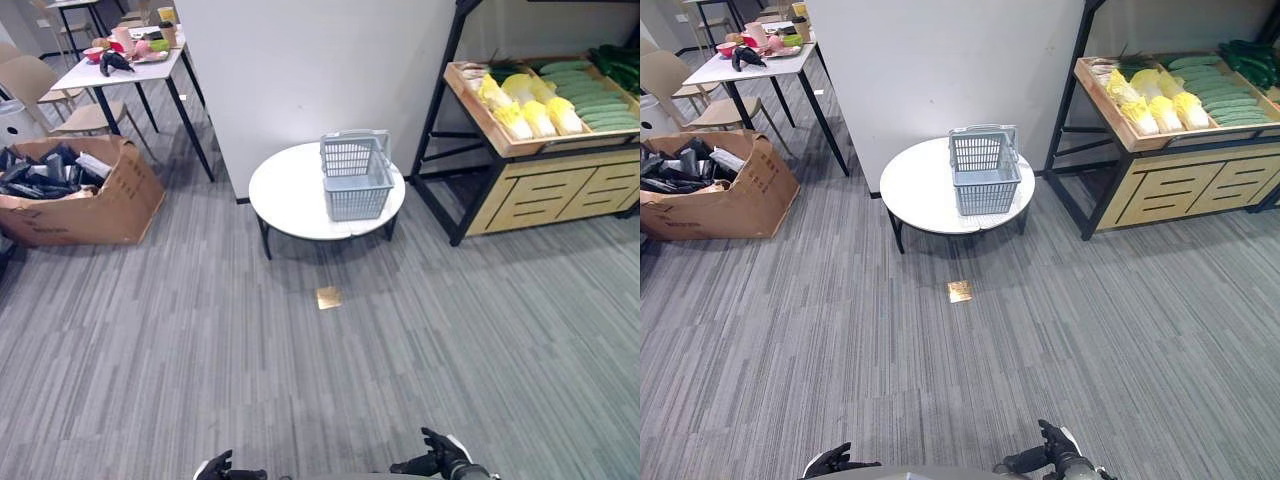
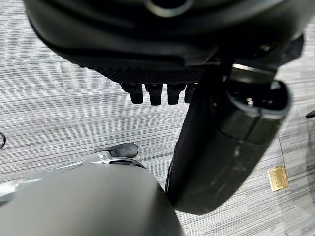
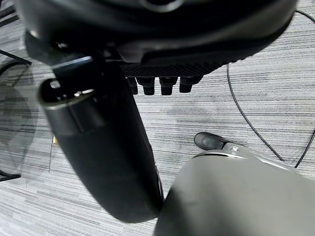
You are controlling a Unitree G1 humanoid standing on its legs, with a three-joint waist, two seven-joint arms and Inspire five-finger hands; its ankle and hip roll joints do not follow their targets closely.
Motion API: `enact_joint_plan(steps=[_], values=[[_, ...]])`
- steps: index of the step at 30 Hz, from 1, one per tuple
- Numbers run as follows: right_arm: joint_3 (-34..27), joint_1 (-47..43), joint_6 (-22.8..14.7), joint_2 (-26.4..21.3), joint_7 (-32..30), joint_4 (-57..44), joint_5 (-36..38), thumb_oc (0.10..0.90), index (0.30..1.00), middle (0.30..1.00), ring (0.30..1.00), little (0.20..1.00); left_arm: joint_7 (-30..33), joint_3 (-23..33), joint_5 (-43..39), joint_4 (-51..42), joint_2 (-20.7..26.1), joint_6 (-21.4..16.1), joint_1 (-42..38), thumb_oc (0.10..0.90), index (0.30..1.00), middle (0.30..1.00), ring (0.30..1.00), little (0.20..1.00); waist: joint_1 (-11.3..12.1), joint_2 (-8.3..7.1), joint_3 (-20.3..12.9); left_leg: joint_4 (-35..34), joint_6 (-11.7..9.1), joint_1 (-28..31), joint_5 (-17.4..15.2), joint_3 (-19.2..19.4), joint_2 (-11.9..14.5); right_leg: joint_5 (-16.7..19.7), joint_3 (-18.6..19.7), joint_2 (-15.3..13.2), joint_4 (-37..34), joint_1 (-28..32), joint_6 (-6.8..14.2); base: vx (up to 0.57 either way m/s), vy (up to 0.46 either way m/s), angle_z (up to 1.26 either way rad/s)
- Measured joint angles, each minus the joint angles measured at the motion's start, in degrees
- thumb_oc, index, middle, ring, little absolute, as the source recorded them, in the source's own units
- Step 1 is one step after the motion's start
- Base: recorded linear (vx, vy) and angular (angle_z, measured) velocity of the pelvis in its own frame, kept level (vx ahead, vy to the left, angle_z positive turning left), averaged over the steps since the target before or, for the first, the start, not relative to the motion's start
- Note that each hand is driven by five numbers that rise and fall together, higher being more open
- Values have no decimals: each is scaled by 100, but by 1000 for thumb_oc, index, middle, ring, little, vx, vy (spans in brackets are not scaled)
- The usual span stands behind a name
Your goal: Get the vegetables into the basket
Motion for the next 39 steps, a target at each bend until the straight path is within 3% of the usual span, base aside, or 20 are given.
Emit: enact_joint_plan(steps=[12, 24, 28, 30, 33, 34, 37, 38, 39], values=[[40, -2, -7, 2, 6, -20, -5, 900, 1000, 1000, 1000, 1000, -73, 12, -2, -37, 59, -2, 22, 900, 1000, 1000, 1000, 1000, -15, -149, 81, -13, -10, 44, 3, 0, 7, -4, 3, 6, -5, 33, 9, 1, -3, 0], [-4, -57, -8, -13, 0, -21, 6, 900, 1000, 1000, 1000, 1000, -83, -1, 7, 84, 157, 19, -155, 900, 1000, 1000, 1000, 1000, -19, -199, 92, -28, -85, -120, 51, 22, 118, -17, 29, 114, -8, -158, 23, 10, -52, -2], [-4, -128, -9, -46, -9, -20, 16, 900, 1000, 1000, 1000, 1000, -22, 2, 3, 79, 181, 35, -244, 900, 1000, 1000, 1000, 1000, -20, -202, 225, 28, -117, -194, 76, 26, 173, 24, 37, 171, 51, -239, -48, -64, -112, -1], [-6, -397, -58, -120, -17, -51, 201, 900, 1000, 1000, 1000, 1000, 32, -108, 3, 51, 259, 16, -566, 900, 1000, 1000, 1000, 1000, -15, -201, 526, 509, -148, -689, 62, -48, 269, -265, 28, 192, 672, -801, -74, -19, -159, 6], [-4, -519, -35, -179, -85, 5, 216, 900, 1000, 1000, 1000, 1000, 42, -90, -7, 78, 257, 12, -635, 900, 1000, 1000, 1000, 1000, -13, -142, 661, 642, -199, -775, 64, -67, 365, -226, 25, 273, 695, -802, -178, 15, -120, 0], [-10, -510, -33, -193, -95, 27, 221, 900, 1000, 1000, 1000, 1000, 41, -90, -22, 75, 270, -11, -656, 900, 1000, 1000, 1000, 1000, -9, -137, 712, 895, -254, -870, 91, -170, 374, -288, 5, 283, 731, -799, -246, 41, -113, 14], [-1, -569, -35, -280, -103, 26, 217, 900, 1000, 1000, 1000, 1000, 18, 7, -229, -47, 290, -115, -823, 900, 1000, 1000, 1000, 1000, 108, -235, 930, 2295, -669, -1616, 302, -867, 277, -397, 84, 210, 837, -792, -453, 59, -13, 6], [45, -566, -35, -373, -111, 63, 217, 900, 1000, 1000, 1000, 1000, 2, -14, -262, -134, 215, -143, -833, 900, 1000, 1000, 1000, 1000, 142, -218, 959, 2572, -707, -1802, 277, -1232, 182, -368, 96, 206, 855, -791, -512, 132, 60, -2], [70, -580, -27, -461, -131, 112, 216, 900, 1000, 1000, 1000, 1000, 1, -72, -273, -133, 140, -151, -878, 900, 1000, 1000, 1000, 1000, 122, -143, 963, 2371, -714, -1853, 205, -1385, 183, -371, 66, 203, 817, -784, -516, 178, 111, 4]])
